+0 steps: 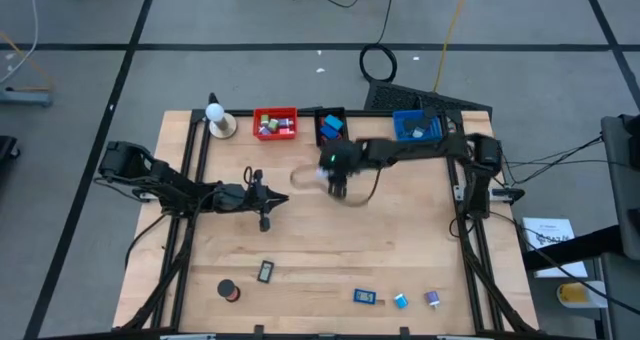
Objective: Pick & Place Office items
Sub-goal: Put the white digital timer into the black bin, then put the blue charger adapter into the red bin
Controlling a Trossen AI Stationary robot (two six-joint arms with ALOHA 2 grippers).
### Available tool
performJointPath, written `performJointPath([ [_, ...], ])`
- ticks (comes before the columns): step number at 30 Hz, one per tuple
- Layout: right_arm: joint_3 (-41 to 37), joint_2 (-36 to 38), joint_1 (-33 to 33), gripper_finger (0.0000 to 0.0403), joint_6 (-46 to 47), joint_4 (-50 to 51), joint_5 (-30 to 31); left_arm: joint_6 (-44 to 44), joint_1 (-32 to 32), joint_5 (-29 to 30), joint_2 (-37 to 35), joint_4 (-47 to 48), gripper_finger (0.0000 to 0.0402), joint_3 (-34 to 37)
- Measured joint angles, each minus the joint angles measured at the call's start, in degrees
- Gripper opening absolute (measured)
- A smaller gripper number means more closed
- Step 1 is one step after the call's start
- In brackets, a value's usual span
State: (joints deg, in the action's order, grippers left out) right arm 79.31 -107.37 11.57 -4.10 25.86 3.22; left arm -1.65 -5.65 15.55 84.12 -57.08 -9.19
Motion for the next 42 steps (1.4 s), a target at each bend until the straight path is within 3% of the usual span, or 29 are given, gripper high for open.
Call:
performJointPath([
  [6, 0.0, 3.6, 9.5, 0.015, 6.7, -1.7, 6.0, 0.1, 0.0, 0.0, 0.0, -0.1, 0.0035, 0.0],
  [14, 1.1, 0.3, 17.9, 0.0157, 11.2, -9.0, 2.8, 0.1, 0.0, 0.1, 0.0, -0.2, 0.0035, -0.4],
  [29, 3.9, -4.9, 19.6, 0.0158, 10.3, -10.8, 1.3, -0.4, 1.2, 0.4, 0.0, 0.0, 0.0035, -0.4],
  [42, 3.8, -6.4, 19.9, 0.0188, 9.5, -12.0, 1.2, -0.3, 1.2, 0.4, 0.0, 0.0, 0.0035, -0.4],
])
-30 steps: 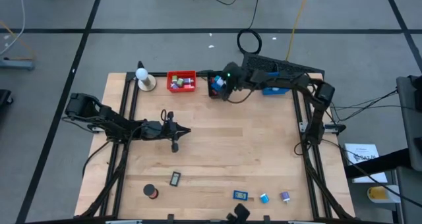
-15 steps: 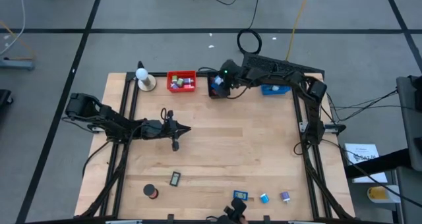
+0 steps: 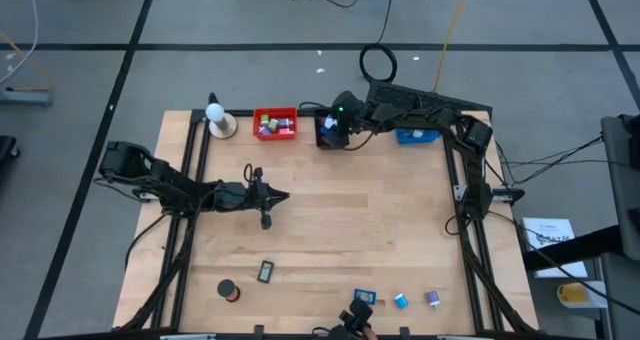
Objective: Pick & Place Office items
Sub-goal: Put the blue charger adapter into the red bin
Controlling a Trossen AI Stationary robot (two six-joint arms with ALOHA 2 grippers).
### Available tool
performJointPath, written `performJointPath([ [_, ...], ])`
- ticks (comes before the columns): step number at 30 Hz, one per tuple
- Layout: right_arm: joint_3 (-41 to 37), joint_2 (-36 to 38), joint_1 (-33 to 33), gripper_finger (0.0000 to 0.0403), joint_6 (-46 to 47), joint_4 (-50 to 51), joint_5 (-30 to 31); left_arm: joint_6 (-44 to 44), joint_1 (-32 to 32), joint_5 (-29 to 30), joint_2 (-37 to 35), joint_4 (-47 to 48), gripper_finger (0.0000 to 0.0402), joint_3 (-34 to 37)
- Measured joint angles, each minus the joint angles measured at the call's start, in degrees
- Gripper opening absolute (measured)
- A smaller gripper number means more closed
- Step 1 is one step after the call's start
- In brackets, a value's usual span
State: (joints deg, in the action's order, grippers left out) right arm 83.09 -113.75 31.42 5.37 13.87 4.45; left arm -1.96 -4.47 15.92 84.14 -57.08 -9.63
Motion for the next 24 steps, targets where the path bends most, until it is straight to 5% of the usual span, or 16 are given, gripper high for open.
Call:
performJointPath([
  [5, 0.0, 2.5, -0.9, 0.0183, -1.4, 2.8, 0.0, -3.7, 0.0, 0.0, 0.0, -0.1, 0.0035, 0.0],
  [10, -1.4, 10.8, -5.6, 0.0127, -4.4, 13.4, 0.5, -5.1, -0.1, -1.7, 0.0, -0.1, 0.0035, -0.1],
  [16, -13.0, 23.7, -19.1, 0.0015, -1.7, 12.7, 7.8, -5.7, -0.8, -2.8, 0.0, -2.1, 0.0035, -0.1],
  [24, -31.0, 33.2, -38.4, 0.0002, 12.1, 0.9, 18.3, -4.8, -5.4, -2.9, 1.2, -3.9, 0.0035, -3.1],
])
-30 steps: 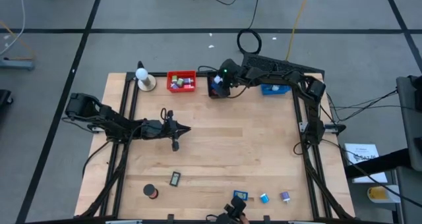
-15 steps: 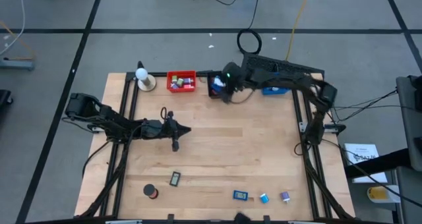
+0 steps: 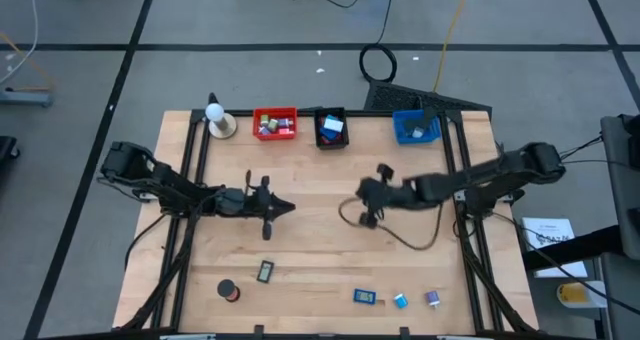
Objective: Pick & Place Office items
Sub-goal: Put the blue charger adapter into the red bin
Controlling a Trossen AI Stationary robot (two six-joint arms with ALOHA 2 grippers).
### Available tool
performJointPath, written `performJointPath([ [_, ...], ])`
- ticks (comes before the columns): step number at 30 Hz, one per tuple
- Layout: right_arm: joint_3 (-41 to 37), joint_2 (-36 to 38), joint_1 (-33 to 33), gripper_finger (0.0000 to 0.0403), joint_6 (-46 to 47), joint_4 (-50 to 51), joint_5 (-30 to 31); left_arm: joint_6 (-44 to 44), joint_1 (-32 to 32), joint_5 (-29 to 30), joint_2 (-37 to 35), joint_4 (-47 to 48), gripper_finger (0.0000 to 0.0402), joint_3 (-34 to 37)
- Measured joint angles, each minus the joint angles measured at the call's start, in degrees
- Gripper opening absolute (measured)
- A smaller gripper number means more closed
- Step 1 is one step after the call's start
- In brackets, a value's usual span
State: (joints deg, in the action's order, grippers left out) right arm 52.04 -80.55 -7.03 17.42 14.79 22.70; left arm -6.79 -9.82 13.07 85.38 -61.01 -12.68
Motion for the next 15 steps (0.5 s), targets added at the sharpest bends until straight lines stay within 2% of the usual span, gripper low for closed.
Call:
performJointPath([
  [6, -2.6, -0.1, -9.1, 0.0001, 11.9, 1.9, 7.3, 2.3, -3.2, 0.2, 8.3, -0.5, 0.0035, -7.2],
  [12, -2.5, -0.1, -15.5, 0.0001, 25.1, 8.9, 8.7, 5.1, -5.5, 0.4, 20.8, -8.0, 0.0006, -15.5],
  [15, -2.5, -0.2, -18.2, 0.0001, 33.0, 14.6, 8.8, 5.3, -6.2, 0.3, 24.2, -10.0, 0.0008, -17.7],
])
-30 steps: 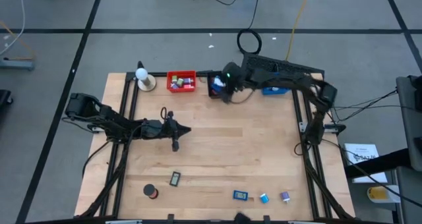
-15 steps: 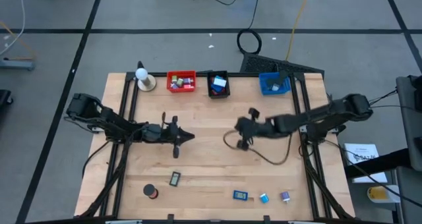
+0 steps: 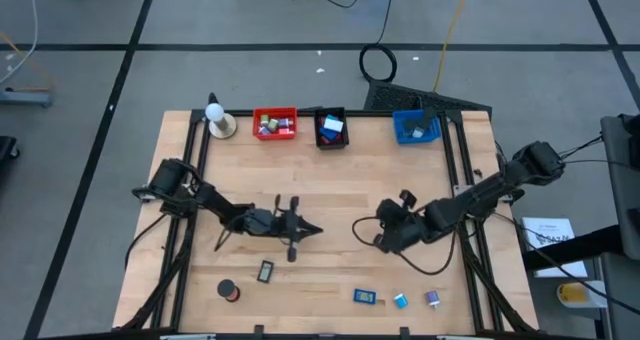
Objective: Pick & Place Office items
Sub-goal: Put the blue charger adapter into the red bin
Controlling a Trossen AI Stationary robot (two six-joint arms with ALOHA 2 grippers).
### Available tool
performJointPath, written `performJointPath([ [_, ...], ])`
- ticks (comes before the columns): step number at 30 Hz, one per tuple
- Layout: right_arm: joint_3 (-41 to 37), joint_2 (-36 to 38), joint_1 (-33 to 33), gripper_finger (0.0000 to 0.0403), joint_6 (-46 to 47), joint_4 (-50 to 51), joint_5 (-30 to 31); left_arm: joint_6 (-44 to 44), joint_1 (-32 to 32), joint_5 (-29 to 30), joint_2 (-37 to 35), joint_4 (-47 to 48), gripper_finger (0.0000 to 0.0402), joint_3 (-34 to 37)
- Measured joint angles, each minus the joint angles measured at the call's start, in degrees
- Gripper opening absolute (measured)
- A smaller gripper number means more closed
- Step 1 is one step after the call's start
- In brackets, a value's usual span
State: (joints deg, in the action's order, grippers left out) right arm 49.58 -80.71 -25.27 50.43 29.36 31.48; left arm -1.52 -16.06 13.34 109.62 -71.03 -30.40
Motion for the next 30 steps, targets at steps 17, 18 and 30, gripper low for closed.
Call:
performJointPath([
  [17, 16.5, -9.4, -12.8, 0.0, 24.6, 24.9, -2.8, 0.8, -0.9, 0.1, 0.1, 2.2, 0.0005, -0.4],
  [18, 18.3, -10.9, -13.2, 0.0001, 25.1, 26.0, -3.2, 0.8, -0.9, 0.1, 0.1, 2.6, 0.0004, -0.4],
  [30, 25.8, -17.9, -17.5, 0.003, 31.6, 28.8, -9.0, -0.5, -0.9, 0.4, 0.1, 3.8, 0.0019, -0.4],
])
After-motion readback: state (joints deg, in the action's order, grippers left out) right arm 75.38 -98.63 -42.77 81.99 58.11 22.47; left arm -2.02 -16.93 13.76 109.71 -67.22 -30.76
